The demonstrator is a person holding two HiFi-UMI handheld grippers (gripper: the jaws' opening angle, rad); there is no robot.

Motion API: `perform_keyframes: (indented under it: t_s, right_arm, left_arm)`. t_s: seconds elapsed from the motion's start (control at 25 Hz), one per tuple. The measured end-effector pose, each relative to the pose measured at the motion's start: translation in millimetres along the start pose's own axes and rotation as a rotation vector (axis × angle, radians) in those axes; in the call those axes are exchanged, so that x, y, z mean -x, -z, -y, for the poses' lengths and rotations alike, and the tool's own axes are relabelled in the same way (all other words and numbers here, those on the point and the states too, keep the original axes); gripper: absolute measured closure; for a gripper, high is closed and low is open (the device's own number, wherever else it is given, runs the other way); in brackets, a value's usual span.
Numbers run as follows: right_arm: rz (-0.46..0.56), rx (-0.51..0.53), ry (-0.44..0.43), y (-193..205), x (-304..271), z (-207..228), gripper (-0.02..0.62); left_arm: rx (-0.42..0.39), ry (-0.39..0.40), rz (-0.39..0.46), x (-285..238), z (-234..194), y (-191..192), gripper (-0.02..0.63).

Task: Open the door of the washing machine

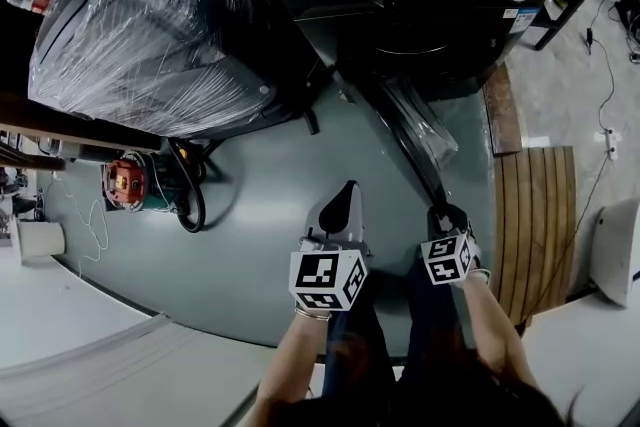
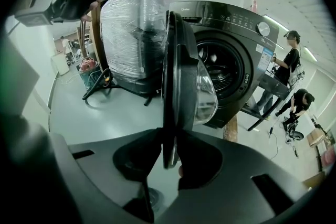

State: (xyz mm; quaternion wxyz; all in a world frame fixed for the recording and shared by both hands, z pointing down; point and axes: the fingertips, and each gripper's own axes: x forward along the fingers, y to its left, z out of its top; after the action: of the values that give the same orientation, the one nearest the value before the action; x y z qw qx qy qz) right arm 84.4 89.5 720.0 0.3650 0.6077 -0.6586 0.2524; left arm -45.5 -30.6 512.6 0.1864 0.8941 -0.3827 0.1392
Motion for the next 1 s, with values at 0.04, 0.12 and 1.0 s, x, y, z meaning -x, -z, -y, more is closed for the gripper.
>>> perform_keyframes:
  t_s: [0.04, 0.12, 1.0]
  right_arm:
    - [0.002, -0.002, 0.000, 0.4, -0.1, -3.7, 0.508]
    - [0.005, -0.004, 0.003, -0.2, 0.2, -11.0, 0.508]
    - [-0.005, -0.073, 0.009, -12.9, 2.0, -97.2, 0.506]
  left_arm:
    - [0.000, 0.001, 0.001, 2.6, -2.2, 0.7, 0.592]
    - [0.001, 0.000, 0.002, 8.6, -6.9, 2.2, 0.592]
    - [0.020, -0.042, 0.011, 56.9, -54.2, 9.0, 0.592]
